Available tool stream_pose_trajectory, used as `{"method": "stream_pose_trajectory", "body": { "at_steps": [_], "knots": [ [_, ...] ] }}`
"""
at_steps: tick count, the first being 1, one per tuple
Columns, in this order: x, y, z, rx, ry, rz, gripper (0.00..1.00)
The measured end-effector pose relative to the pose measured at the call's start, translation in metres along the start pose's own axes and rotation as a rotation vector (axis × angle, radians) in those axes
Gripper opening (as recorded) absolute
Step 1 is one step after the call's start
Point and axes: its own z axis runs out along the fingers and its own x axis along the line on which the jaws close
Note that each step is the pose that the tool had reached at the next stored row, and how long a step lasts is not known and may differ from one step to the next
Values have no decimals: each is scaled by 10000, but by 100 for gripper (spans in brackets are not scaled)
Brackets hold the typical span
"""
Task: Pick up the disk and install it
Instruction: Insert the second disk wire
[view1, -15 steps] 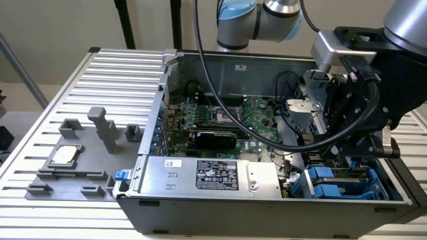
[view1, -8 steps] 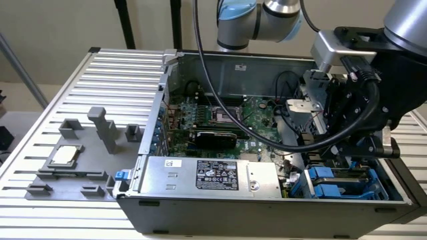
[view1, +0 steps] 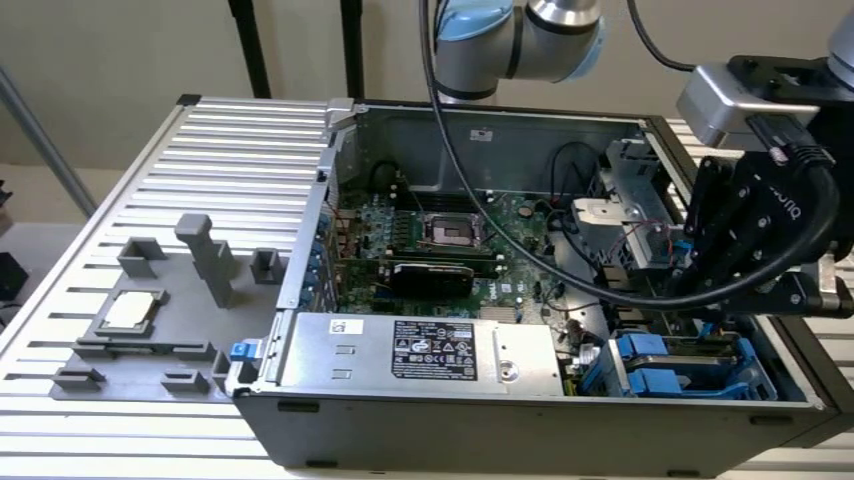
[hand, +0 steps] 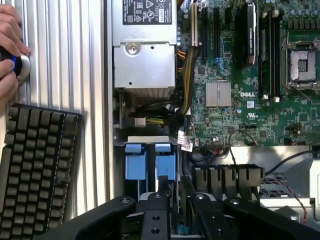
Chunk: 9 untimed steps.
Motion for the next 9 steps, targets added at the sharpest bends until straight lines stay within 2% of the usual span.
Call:
{"method": "stream_pose_trajectory", "body": {
  "at_steps": [4,5,6,9],
  "knots": [
    [-5,-115,-6,-9,0,1,26],
    [-6,-133,-7,-11,0,0,26],
    [-7,-146,-7,-12,0,0,33],
    [-11,-173,7,-12,11,1,33]
  ]
}}
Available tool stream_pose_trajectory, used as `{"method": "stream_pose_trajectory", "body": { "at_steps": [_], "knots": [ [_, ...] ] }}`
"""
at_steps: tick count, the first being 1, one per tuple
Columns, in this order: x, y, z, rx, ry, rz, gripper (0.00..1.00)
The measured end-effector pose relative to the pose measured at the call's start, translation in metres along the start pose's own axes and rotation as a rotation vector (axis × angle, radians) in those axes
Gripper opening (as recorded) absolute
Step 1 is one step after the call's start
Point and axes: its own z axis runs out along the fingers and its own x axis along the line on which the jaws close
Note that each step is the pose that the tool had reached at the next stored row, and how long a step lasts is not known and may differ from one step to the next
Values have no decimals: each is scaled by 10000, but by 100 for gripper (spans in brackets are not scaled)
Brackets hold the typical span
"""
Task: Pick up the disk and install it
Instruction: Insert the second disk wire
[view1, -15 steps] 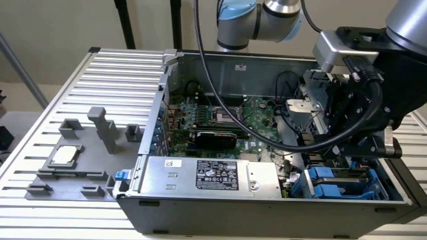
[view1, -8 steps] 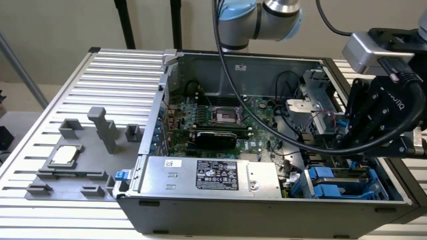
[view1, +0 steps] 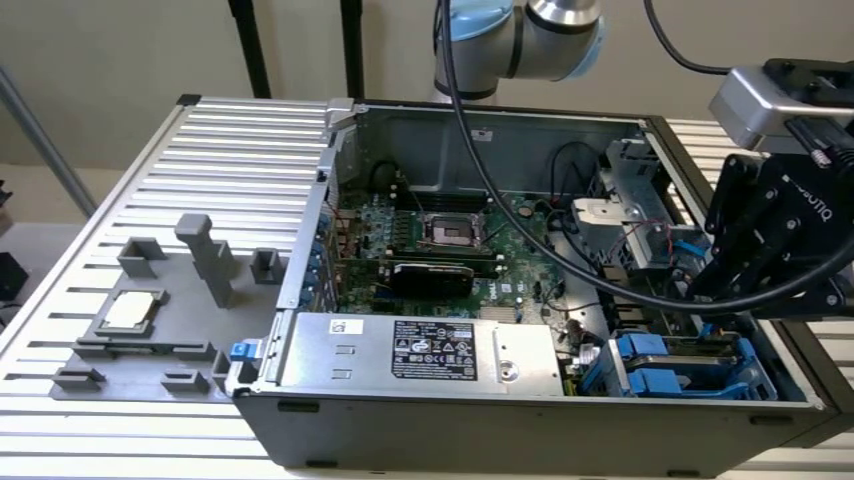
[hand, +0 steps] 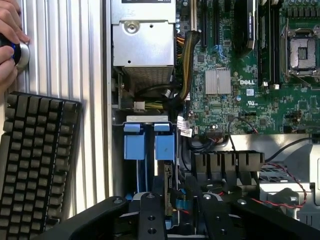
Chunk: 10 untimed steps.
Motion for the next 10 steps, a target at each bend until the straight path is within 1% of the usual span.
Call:
{"method": "stream_pose_trajectory", "body": {
  "at_steps": [4,6,10],
  "knots": [
    [-15,-21,45,3,62,4,33],
    [-38,-31,61,5,113,6,33],
    [-127,-47,78,9,217,13,33]
  ]
}}
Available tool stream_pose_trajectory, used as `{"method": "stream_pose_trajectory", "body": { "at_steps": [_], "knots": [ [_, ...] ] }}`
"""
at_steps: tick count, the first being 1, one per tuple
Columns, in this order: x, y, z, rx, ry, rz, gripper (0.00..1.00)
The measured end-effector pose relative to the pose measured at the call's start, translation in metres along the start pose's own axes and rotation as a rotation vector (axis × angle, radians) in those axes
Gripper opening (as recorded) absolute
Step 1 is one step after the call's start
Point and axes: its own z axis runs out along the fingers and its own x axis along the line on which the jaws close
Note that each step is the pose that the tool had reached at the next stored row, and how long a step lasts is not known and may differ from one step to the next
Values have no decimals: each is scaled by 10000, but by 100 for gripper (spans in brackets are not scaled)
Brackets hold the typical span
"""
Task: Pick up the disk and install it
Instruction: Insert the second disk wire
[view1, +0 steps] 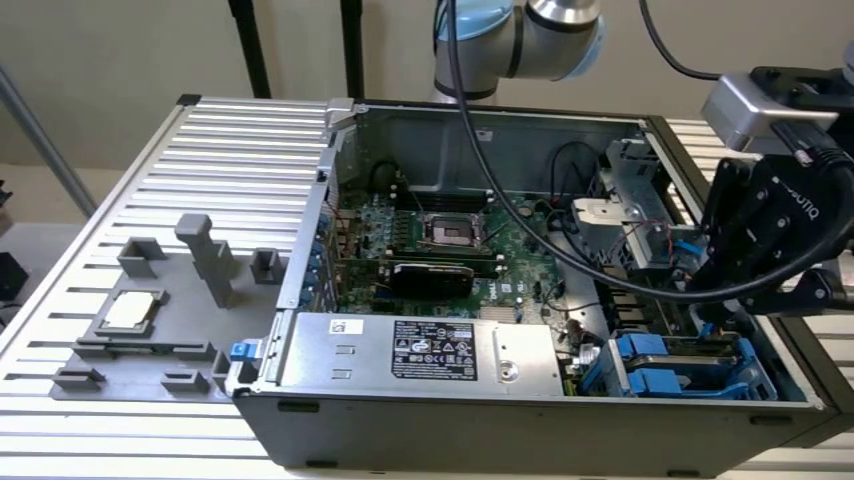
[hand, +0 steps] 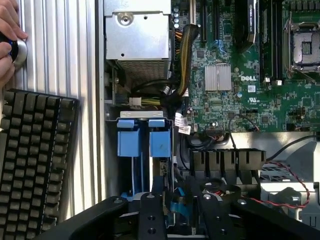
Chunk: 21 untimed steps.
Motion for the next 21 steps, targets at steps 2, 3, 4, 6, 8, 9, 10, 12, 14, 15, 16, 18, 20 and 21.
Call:
{"method": "stream_pose_trajectory", "body": {
  "at_steps": [2,3,4,6,8,9,10,12,14,15,16,18,20,21],
  "knots": [
    [-39,-14,4,2,47,2,33],
    [-44,-21,6,2,87,4,33],
    [-46,-29,10,-4,143,8,33],
    [-46,-38,19,-9,241,13,33],
    [-50,-41,31,-9,325,19,33],
    [-54,-43,38,-8,359,21,33],
    [-56,-45,43,-9,388,22,33],
    [-61,-47,51,-9,448,27,31],
    [-65,-48,59,-10,502,29,24],
    [-66,-49,63,-10,522,29,24],
    [-67,-49,66,-10,533,31,24],
    [-67,-48,65,-10,540,31,16],
    [-67,-38,66,-10,540,30,16],
    [-67,-26,66,-9,541,30,16]
  ]
}}
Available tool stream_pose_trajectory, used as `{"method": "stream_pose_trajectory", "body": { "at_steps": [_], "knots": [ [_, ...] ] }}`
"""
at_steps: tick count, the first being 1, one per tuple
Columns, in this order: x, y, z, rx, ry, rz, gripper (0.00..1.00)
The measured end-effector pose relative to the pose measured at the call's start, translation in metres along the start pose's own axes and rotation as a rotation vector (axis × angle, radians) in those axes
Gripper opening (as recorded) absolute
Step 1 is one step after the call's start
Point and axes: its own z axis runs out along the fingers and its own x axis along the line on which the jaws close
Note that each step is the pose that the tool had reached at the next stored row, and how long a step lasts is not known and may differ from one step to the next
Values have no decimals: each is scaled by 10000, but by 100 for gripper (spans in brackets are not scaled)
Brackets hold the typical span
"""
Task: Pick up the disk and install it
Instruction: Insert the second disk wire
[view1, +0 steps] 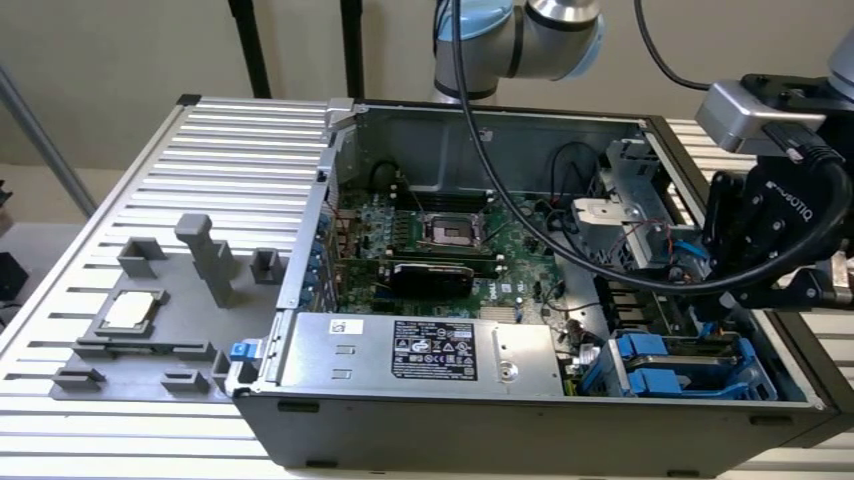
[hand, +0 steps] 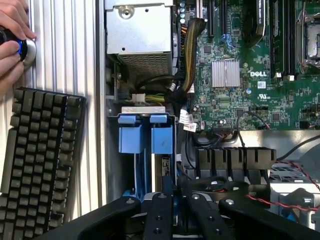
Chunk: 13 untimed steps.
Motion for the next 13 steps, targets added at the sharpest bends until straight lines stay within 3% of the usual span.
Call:
{"method": "stream_pose_trajectory", "body": {
  "at_steps": [5,13],
  "knots": [
    [11,166,13,40,-4,-9,16],
    [44,173,108,120,1,-130,16]
  ]
}}
